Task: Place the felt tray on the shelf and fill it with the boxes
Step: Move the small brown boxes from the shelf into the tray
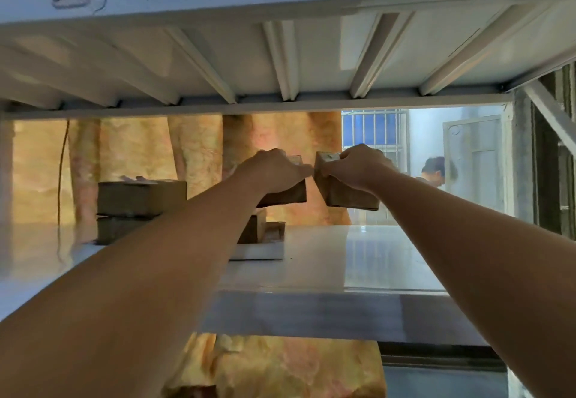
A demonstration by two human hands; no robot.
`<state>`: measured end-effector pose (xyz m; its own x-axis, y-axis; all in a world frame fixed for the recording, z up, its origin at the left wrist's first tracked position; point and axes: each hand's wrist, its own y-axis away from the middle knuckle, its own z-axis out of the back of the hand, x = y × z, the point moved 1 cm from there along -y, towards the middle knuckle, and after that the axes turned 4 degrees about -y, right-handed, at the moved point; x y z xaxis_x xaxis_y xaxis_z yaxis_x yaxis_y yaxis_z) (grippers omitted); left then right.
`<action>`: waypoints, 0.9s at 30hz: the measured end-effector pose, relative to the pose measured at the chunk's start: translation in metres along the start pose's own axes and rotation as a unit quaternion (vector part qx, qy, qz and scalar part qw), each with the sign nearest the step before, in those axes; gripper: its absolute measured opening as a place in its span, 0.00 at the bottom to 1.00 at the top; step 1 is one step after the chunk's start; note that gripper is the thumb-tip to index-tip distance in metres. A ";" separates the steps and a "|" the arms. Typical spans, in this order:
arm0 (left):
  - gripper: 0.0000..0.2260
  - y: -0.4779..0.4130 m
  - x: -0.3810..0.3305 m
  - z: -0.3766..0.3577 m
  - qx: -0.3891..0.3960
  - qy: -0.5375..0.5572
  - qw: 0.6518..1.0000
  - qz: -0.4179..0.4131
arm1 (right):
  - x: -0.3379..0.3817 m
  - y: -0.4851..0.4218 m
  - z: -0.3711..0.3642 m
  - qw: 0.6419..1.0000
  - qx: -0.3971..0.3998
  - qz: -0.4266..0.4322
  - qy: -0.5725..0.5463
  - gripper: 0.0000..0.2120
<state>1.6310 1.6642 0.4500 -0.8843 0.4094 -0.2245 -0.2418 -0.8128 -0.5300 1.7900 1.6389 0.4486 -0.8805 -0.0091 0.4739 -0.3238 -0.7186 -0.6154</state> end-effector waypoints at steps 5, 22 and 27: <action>0.31 0.001 0.044 0.027 -0.022 -0.031 0.999 0.016 | 0.041 0.004 -0.016 0.999 -0.005 0.018 -0.026 0.29; 0.31 0.013 0.139 0.053 -0.048 -0.113 0.992 -0.016 | 0.144 0.034 -0.062 0.999 0.022 0.013 -0.021 0.24; 0.32 0.011 0.143 0.047 -0.021 -0.080 0.997 -0.010 | 0.153 0.038 -0.064 0.999 0.037 -0.014 0.009 0.19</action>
<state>1.4834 1.6940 0.4500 -0.9326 0.3516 -0.0814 -0.2466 -0.7853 -0.5679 1.6213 1.6546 0.4577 -0.8783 0.0237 0.4775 -0.3218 -0.7680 -0.5538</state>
